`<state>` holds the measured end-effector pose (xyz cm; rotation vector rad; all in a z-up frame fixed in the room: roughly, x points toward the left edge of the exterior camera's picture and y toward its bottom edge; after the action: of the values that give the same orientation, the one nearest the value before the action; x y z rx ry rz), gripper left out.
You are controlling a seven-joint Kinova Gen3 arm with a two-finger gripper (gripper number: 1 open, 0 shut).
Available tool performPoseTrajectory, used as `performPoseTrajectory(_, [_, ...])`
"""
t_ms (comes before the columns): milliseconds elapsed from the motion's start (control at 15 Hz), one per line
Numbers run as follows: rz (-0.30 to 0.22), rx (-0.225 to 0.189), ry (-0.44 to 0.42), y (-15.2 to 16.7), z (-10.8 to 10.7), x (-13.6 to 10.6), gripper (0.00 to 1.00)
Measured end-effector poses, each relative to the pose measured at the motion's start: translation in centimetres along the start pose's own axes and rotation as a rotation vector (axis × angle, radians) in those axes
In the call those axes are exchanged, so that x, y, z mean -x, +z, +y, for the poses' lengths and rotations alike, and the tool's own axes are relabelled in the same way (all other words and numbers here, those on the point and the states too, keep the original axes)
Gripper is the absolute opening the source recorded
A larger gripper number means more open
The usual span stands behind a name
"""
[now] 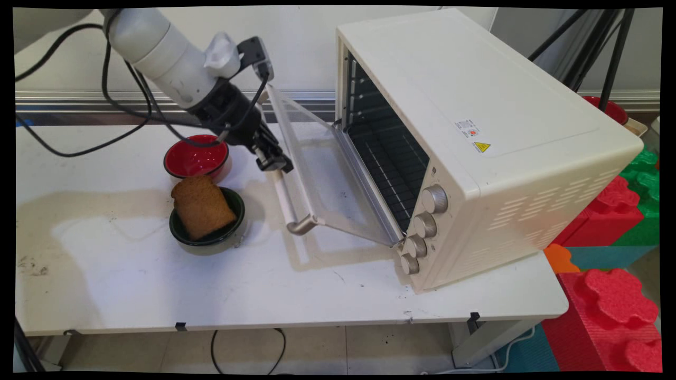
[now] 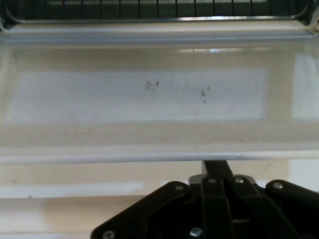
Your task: Open the oven
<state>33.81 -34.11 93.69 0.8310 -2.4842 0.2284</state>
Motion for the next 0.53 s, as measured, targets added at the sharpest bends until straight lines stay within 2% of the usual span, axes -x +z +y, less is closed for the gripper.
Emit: performPoseTrajectory(533, [-0.039, 0.005, -0.009, 1.5, 0.8, 3.7, 0.0])
